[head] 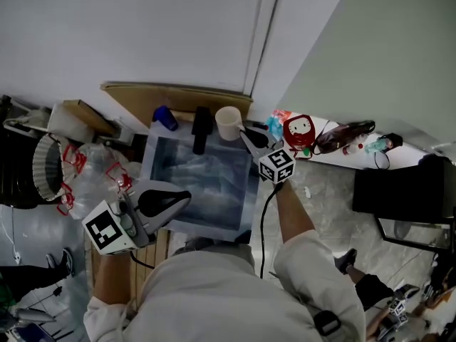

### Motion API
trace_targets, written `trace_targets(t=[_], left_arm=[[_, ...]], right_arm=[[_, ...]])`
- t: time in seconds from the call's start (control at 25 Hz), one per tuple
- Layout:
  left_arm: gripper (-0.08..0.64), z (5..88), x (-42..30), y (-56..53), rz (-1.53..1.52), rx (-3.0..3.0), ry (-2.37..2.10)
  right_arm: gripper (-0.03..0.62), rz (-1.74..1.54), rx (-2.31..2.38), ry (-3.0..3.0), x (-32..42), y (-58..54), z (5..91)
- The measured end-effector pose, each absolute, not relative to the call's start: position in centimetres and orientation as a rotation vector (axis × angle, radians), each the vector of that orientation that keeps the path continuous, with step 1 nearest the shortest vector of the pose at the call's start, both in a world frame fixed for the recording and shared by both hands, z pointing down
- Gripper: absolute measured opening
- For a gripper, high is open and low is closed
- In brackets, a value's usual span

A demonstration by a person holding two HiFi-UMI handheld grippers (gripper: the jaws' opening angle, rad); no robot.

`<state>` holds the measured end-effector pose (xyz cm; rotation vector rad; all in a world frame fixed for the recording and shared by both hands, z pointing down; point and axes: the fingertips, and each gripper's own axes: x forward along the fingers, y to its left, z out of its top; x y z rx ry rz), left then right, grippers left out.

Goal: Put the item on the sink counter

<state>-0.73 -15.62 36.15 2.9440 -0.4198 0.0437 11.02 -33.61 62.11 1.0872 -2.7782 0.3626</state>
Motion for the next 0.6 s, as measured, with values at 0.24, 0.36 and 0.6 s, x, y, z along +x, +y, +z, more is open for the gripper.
trace_targets(t=[0.24,0.36,0.6], left_arm=[[0.006,37.6,-1.1,-16.2,0.104,2.924,-0.436],[0.006,38.4,-1.1,-16.4,0.132,2.915,-0.443],[0.006,39.5,-0.8,-16.8,0.174,2.902,-0.443]], right_arm=[[0.043,0.404,1.088,-2.761,10.3,-34.7,65.7],[0.043,0.417,1.092,-2.757,10.1,-35.1,67.2],[0.043,0.415,1.092,-2.751,9.9,-35.8,69.3]])
